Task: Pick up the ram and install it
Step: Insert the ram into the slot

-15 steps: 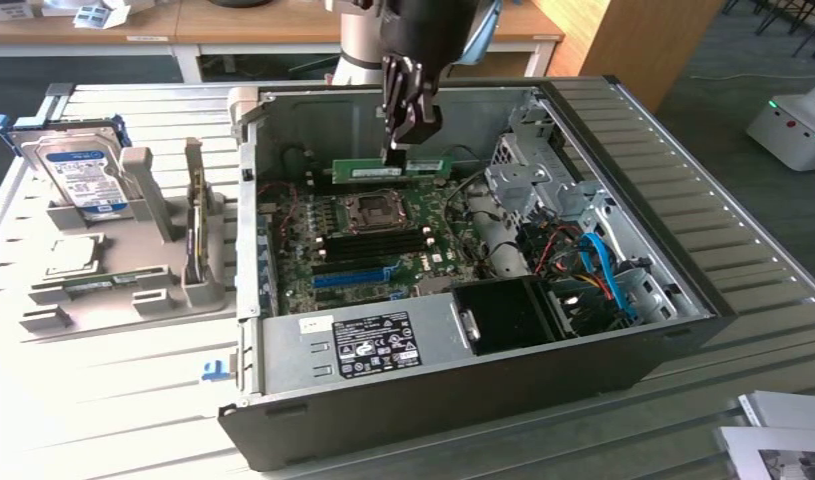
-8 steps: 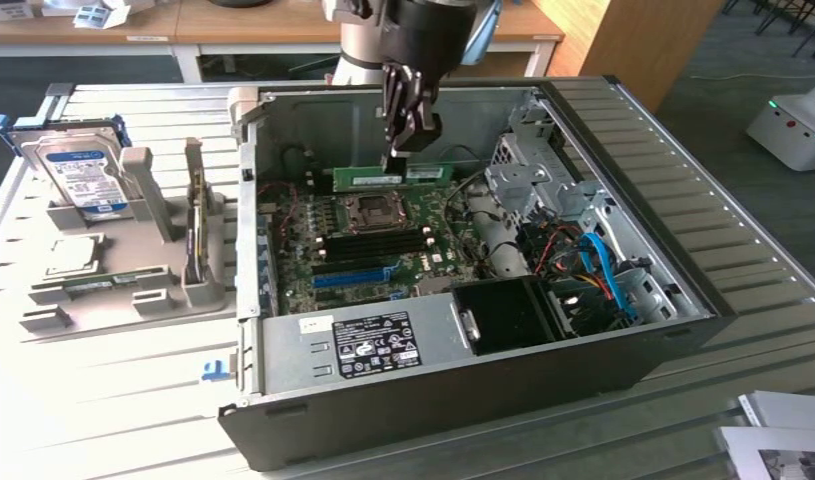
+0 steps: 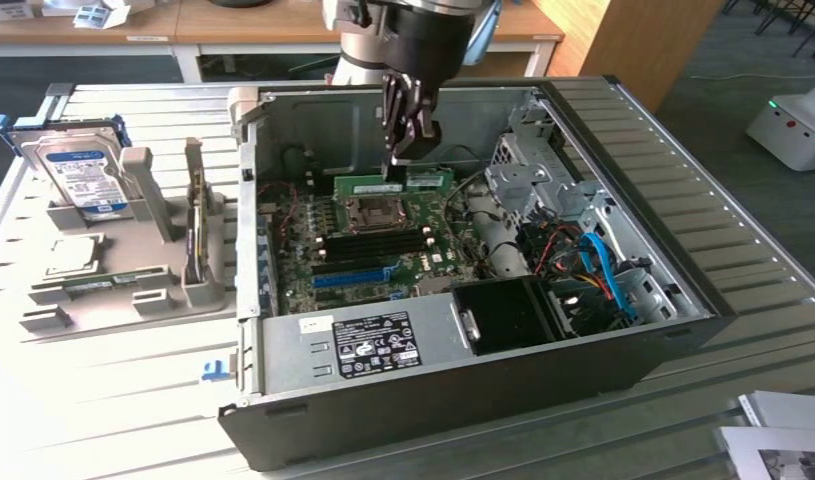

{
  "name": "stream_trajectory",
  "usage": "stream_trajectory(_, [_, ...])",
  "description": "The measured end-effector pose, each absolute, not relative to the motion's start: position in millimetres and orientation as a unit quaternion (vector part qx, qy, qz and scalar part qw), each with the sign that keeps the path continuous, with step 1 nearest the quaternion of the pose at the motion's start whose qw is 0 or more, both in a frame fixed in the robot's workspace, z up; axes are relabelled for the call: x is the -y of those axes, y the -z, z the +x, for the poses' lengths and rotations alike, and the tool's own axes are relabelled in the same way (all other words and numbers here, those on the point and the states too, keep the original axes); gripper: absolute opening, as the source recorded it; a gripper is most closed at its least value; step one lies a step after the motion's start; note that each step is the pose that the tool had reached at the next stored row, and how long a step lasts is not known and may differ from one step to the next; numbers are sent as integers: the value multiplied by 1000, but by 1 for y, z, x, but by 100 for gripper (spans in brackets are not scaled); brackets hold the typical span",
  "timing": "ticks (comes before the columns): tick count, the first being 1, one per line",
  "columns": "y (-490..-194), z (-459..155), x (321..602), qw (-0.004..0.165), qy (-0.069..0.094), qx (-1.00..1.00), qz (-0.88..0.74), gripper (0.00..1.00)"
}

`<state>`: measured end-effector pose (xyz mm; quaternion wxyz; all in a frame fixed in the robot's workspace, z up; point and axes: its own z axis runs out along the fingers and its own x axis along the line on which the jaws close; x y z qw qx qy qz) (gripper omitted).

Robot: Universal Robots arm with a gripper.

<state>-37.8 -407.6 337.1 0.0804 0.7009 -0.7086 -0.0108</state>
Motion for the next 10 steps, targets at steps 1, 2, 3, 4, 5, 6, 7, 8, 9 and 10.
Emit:
stream_trajectory(1, [-337,-38,408,81,10,709,701,12])
stream_trajectory(2, [-336,-38,408,81,10,709,701,12])
stream_trajectory(3, [-335,-38,408,81,10,709,701,12])
stream_trajectory(4, [-334,-38,408,82,9,709,701,12])
stream_trajectory(5, [-334,-38,408,82,9,709,701,12])
stream_trajectory(6, [-333,-38,408,83,8,709,701,12])
stream_trajectory(7, [-332,-38,408,83,8,709,701,12])
stream_trajectory(8, [-332,-38,408,83,8,709,701,12])
stream_trajectory(9, [-332,-38,408,84,8,709,701,12])
stream_trajectory(10, [-332,-38,408,84,8,709,701,12])
